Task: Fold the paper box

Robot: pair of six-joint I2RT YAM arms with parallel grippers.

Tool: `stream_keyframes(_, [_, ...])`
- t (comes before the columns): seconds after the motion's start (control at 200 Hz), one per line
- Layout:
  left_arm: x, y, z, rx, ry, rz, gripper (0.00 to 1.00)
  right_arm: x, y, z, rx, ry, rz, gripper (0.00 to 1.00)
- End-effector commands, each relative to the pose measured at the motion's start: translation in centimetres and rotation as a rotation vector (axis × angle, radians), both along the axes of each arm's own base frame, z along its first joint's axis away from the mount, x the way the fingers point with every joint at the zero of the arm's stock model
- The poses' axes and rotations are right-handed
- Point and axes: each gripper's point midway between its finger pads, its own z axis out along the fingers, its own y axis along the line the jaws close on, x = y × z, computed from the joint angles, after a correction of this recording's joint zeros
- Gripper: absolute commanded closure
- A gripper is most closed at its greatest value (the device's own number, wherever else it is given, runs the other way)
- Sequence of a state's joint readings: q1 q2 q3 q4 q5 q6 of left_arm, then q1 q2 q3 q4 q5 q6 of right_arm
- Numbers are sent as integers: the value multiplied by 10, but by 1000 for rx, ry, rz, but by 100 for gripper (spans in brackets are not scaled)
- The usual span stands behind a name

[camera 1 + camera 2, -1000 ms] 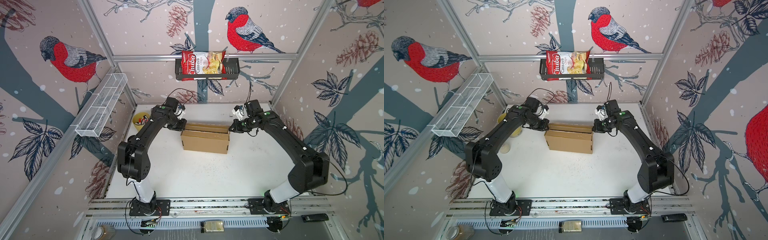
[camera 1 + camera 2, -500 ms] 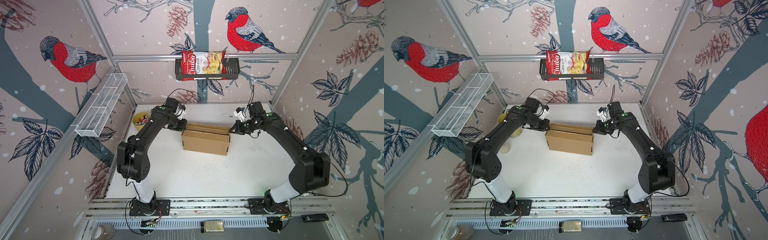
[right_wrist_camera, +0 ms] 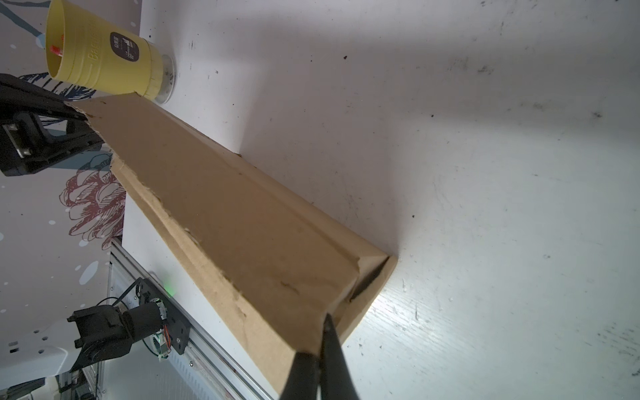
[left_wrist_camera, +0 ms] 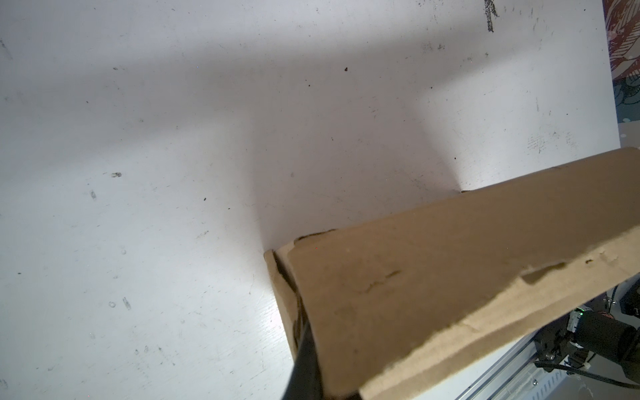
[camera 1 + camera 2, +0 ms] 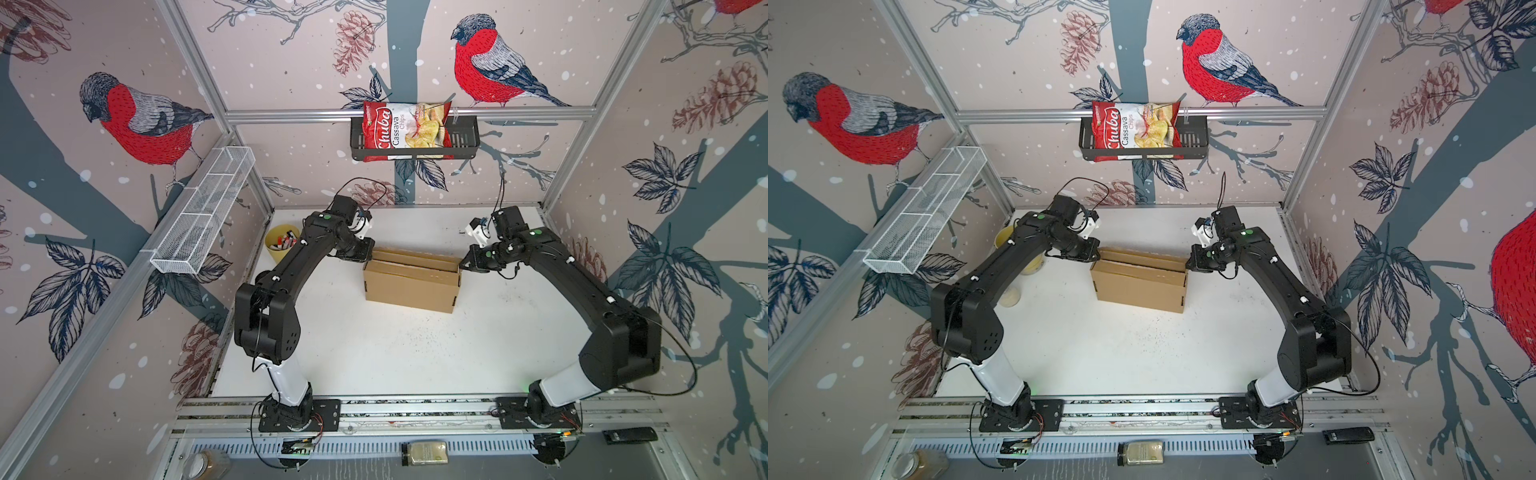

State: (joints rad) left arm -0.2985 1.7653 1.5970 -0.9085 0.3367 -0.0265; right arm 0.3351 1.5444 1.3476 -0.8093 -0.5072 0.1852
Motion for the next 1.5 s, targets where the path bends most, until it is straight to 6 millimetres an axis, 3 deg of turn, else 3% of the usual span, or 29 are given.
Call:
stream_keyframes(0.0, [-17, 11, -16, 59, 92, 16, 100, -12, 3, -3, 3, 50, 10, 100])
stream_keyframes(0.42, [-19, 11, -18, 57, 95, 19, 100, -19, -7, -18, -108, 14, -52, 100])
stream_keyframes(0.635, [-19, 11, -19, 57, 99, 23, 100, -17, -2, -5, -83, -59, -93, 100])
stream_keyframes(0.861, [-19, 12, -19, 55, 92, 34, 100, -25, 5, -7, -79, -65, -87, 98])
stream_keyframes(1.101, [-24, 13, -21, 52, 93, 35, 100, -19, 5, 3, -26, -87, -57, 77])
stream_keyframes(1.391, [-29, 14, -27, 56, 108, 24, 100, -9, -1, 35, 111, -169, -11, 57])
stream_keyframes(1.491, [-29, 13, -27, 54, 107, 22, 100, -11, -7, 48, 127, -269, 12, 51])
